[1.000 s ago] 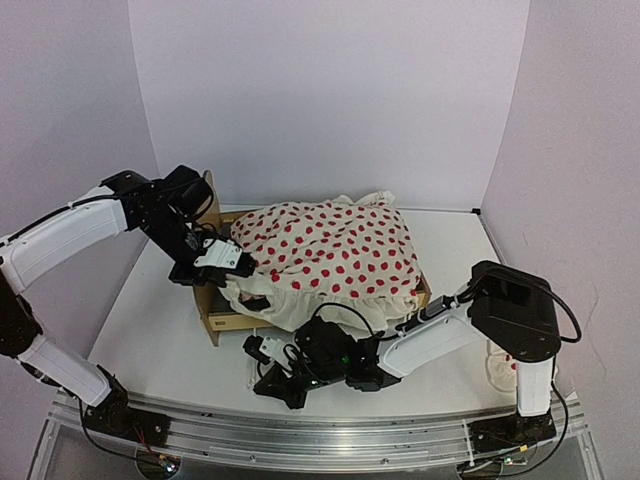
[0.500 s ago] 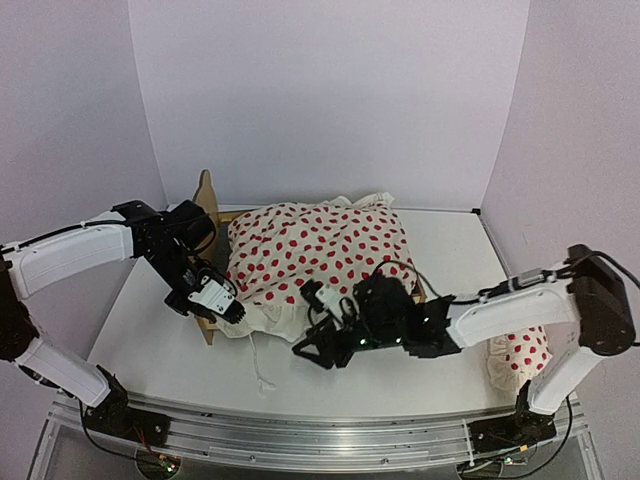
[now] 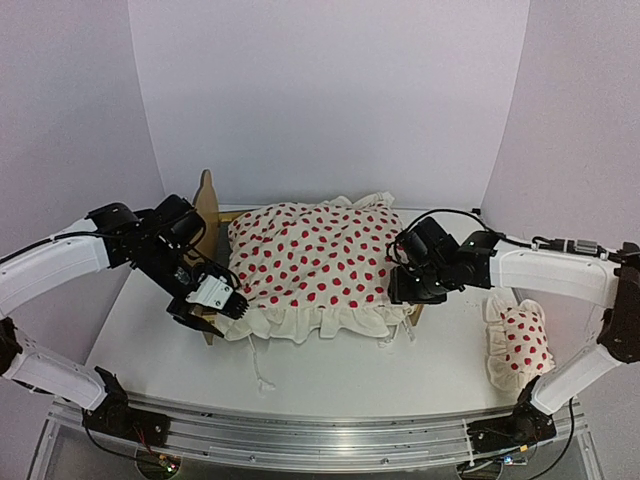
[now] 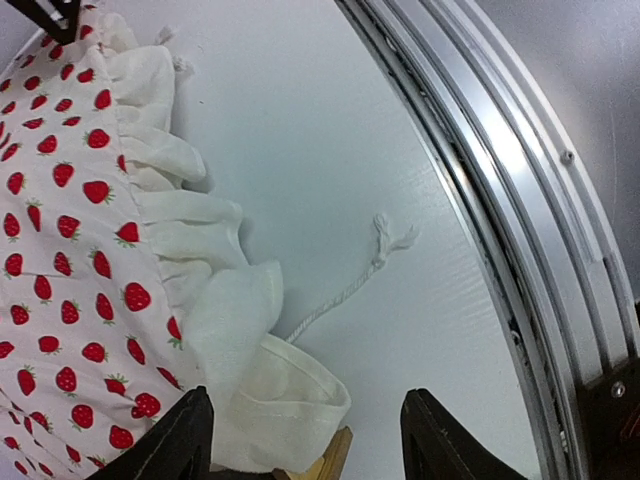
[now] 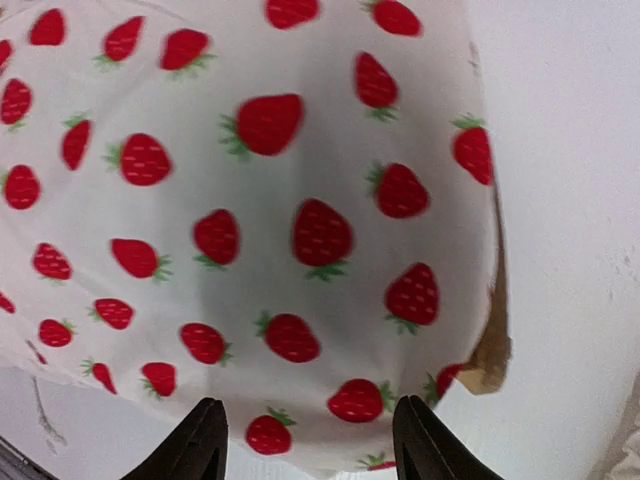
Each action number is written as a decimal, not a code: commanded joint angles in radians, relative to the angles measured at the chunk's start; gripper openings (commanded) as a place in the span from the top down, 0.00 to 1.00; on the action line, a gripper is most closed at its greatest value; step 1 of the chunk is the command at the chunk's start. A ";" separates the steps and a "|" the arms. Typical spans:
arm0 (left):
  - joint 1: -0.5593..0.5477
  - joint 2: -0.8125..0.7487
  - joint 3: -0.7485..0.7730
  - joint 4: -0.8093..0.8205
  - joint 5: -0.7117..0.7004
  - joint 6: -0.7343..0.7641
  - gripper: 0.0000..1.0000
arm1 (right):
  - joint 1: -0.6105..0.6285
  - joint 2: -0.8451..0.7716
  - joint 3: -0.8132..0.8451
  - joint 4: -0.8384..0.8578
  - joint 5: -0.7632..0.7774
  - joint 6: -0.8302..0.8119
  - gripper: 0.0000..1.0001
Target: Set up the pet bed
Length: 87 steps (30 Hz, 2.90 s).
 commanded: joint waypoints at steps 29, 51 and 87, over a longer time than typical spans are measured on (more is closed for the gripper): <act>-0.030 -0.082 -0.315 0.573 -0.583 -0.155 1.00 | -0.265 0.041 -0.025 -0.001 -0.056 0.026 1.00; -0.001 -0.184 -0.342 0.433 -0.350 0.086 1.00 | -0.301 0.109 0.068 -0.018 -0.260 -0.046 0.84; 0.001 -0.008 -0.024 0.484 -0.306 -0.333 1.00 | 0.341 0.713 -0.016 1.438 -0.149 -0.293 0.44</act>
